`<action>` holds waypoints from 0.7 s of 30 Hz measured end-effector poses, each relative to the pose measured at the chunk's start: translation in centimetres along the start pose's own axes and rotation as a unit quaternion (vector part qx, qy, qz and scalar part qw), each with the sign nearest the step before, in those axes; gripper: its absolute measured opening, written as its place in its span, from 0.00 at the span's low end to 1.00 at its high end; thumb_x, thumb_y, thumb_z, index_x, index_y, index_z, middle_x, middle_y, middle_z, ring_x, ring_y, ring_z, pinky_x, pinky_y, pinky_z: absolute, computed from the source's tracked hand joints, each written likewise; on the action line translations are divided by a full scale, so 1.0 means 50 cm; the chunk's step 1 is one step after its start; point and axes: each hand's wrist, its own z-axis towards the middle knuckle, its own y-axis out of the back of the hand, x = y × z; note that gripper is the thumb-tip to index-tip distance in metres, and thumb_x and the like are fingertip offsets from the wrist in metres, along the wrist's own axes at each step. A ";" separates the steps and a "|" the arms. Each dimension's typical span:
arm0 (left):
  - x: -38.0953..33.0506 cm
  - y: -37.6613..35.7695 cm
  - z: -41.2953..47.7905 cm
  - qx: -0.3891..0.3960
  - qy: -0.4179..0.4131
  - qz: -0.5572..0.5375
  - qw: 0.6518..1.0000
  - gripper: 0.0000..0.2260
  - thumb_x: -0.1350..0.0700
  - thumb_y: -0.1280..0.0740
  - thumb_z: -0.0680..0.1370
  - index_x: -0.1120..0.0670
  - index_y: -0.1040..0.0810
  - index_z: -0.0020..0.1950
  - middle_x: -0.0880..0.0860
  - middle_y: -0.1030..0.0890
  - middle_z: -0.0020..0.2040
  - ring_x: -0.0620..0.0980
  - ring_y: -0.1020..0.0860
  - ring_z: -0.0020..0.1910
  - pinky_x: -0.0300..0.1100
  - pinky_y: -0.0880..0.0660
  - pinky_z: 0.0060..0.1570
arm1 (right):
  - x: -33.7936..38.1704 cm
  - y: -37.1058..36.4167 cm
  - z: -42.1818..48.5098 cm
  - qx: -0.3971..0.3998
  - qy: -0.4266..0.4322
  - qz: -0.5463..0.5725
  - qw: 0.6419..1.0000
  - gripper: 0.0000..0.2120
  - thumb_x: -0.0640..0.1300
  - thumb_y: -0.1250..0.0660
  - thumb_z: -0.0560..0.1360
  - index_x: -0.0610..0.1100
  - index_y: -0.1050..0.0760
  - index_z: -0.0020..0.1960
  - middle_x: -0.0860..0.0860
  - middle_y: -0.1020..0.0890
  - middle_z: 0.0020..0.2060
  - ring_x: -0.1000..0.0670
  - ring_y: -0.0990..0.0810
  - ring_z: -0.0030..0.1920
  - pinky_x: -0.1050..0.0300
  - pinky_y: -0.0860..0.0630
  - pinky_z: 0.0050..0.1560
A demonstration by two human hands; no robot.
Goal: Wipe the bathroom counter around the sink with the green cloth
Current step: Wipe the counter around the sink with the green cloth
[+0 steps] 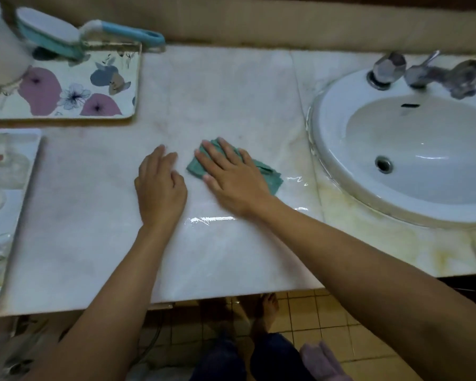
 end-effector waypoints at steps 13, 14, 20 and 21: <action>-0.004 -0.019 0.006 -0.019 -0.020 0.079 0.997 0.18 0.58 0.39 0.75 0.55 0.27 0.65 0.53 0.32 0.73 0.57 0.37 0.71 0.56 0.35 0.62 | -0.272 0.077 0.127 -0.028 -0.141 -0.005 0.990 0.26 0.55 0.55 0.82 0.53 0.51 0.79 0.54 0.50 0.79 0.48 0.54 0.78 0.45 0.52 0.75; -0.004 -0.019 0.006 -0.019 -0.020 0.077 0.997 0.18 0.58 0.39 0.75 0.55 0.27 0.65 0.53 0.32 0.73 0.57 0.37 0.70 0.56 0.35 0.62 | -0.270 0.075 0.105 -0.030 -0.148 0.002 0.988 0.26 0.55 0.55 0.82 0.53 0.52 0.79 0.54 0.50 0.79 0.48 0.55 0.78 0.44 0.53 0.75; -0.003 -0.019 0.005 -0.020 -0.025 0.071 0.997 0.18 0.58 0.39 0.75 0.55 0.27 0.65 0.54 0.32 0.73 0.58 0.37 0.70 0.56 0.35 0.62 | -0.195 0.046 -0.043 -0.025 -0.149 0.003 0.989 0.25 0.54 0.54 0.82 0.54 0.52 0.79 0.56 0.51 0.79 0.50 0.56 0.78 0.45 0.53 0.75; -0.004 -0.018 0.005 -0.017 -0.023 0.069 0.997 0.18 0.58 0.39 0.75 0.55 0.27 0.65 0.54 0.32 0.73 0.58 0.37 0.71 0.56 0.36 0.63 | -0.182 0.042 -0.073 -0.017 -0.133 -0.001 0.991 0.25 0.54 0.54 0.82 0.55 0.52 0.79 0.56 0.51 0.79 0.50 0.56 0.78 0.45 0.52 0.75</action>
